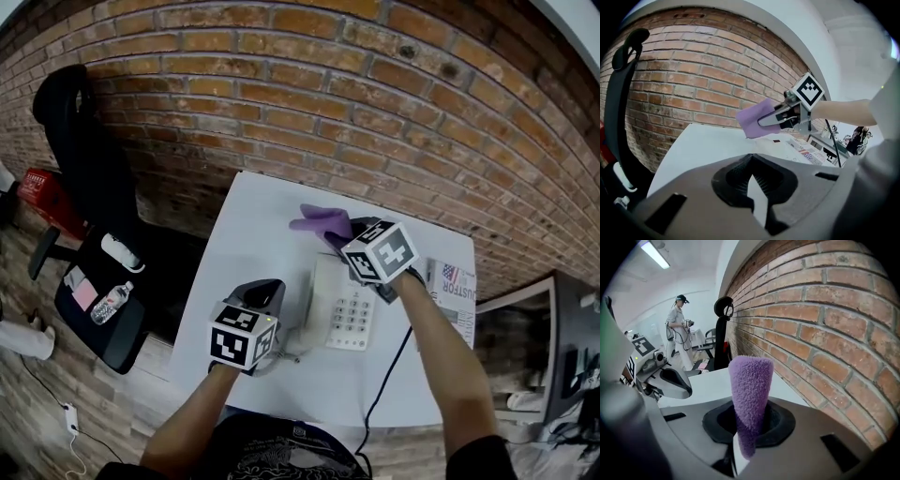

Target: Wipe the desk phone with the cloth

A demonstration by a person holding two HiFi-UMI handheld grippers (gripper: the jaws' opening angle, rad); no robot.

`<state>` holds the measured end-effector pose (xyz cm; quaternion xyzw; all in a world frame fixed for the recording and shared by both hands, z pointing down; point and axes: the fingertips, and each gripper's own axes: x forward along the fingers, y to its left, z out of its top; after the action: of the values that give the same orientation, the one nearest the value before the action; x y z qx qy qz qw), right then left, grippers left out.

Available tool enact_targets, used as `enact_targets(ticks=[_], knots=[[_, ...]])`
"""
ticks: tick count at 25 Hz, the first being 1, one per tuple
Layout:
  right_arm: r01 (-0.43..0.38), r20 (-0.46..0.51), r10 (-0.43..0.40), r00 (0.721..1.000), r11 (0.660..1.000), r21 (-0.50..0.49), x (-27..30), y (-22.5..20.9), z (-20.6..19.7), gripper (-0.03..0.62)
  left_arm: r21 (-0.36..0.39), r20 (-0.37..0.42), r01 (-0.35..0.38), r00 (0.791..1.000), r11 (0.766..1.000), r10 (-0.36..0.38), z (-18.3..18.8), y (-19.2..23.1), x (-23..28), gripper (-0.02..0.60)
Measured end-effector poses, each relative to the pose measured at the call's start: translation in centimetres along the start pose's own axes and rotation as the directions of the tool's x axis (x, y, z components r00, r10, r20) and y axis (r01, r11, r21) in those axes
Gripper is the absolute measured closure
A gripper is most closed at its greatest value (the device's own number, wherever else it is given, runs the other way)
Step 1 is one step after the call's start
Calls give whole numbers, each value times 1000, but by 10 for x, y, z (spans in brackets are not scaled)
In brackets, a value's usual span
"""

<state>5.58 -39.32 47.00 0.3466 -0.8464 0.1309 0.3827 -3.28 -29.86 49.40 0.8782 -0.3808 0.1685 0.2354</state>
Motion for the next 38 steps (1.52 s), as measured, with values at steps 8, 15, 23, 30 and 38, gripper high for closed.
enact_targets(ticks=[8, 15, 23, 30, 38], knots=[[-147, -59, 154, 986, 984, 103, 53, 2, -3, 549, -24, -28, 56, 998, 998, -57, 1, 8, 11, 577], [-251, -80, 267, 960, 953, 168, 67, 6, -13, 549, -38, -57, 36, 998, 999, -38, -8, 9, 15, 577], [-362, -50, 383, 922, 901, 239, 61, -4, -21, 549, -69, -51, -61, 997, 996, 58, -9, 7, 16, 577], [-387, -69, 410, 910, 896, 219, 54, -12, -39, 549, -85, -53, -137, 990, 987, 133, -12, 5, 17, 577], [-393, -73, 415, 907, 896, 207, 38, -28, -61, 549, -78, -53, -154, 987, 985, 150, -10, -13, 31, 577]])
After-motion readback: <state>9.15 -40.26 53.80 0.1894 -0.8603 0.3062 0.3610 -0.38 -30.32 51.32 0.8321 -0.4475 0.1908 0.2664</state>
